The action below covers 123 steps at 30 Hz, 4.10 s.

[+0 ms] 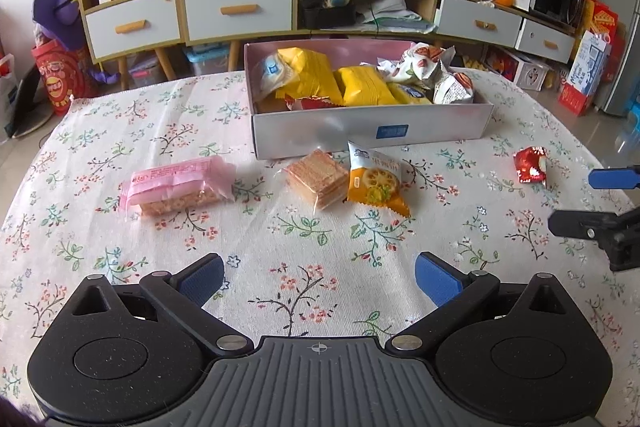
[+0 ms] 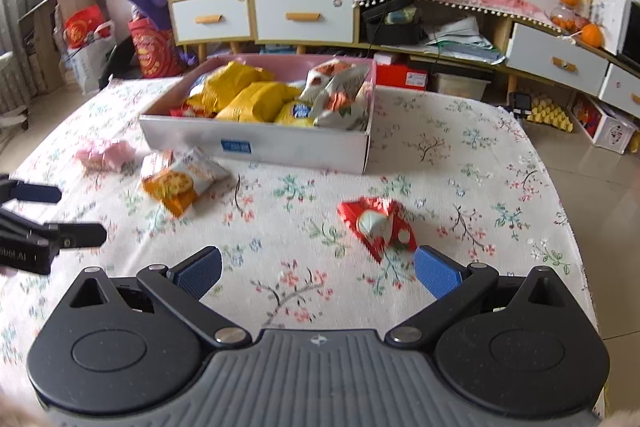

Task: Organize snacks
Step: 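Move both open tools back toward the remaining snacks on the table, then grasp the orange biscuit pack with the left tool while the right tool grasps the red wrapped snack, then lift both held snacks and carry them over the pink box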

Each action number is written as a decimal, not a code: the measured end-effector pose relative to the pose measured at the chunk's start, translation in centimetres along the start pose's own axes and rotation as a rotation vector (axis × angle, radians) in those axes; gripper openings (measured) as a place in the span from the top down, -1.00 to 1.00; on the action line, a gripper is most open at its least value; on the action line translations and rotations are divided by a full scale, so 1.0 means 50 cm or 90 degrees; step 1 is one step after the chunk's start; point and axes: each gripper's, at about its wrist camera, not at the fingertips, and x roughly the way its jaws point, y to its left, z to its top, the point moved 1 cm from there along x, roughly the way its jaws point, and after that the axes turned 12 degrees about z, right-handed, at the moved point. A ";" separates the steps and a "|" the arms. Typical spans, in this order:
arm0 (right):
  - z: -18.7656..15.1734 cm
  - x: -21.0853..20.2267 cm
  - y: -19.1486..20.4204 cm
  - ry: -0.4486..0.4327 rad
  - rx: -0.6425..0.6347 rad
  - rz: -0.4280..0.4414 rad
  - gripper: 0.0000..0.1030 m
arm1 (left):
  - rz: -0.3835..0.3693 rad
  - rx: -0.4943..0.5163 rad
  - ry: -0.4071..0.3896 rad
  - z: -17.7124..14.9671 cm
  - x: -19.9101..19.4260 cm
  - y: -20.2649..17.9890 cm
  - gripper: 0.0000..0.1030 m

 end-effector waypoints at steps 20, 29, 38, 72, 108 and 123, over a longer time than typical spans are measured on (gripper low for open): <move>-0.045 0.044 -0.079 0.008 0.021 -0.004 -0.99 | -0.026 0.012 -0.062 -0.001 0.071 -0.088 -0.94; -0.029 0.065 -0.088 -0.021 0.010 -0.003 -0.99 | -0.036 0.035 -0.088 0.016 0.091 -0.123 -0.77; -0.009 0.081 -0.099 -0.039 0.027 -0.014 -0.90 | -0.038 0.027 -0.090 0.040 0.115 -0.128 -0.57; 0.028 0.088 -0.075 -0.055 0.038 -0.006 0.30 | -0.042 -0.012 -0.067 0.061 0.105 -0.098 0.62; 0.065 0.062 -0.025 -0.093 0.045 0.038 0.31 | -0.093 -0.034 -0.124 0.078 0.022 -0.074 0.86; 0.113 0.054 -0.006 -0.121 0.039 0.051 0.31 | -0.099 -0.074 -0.148 0.107 -0.003 -0.026 0.86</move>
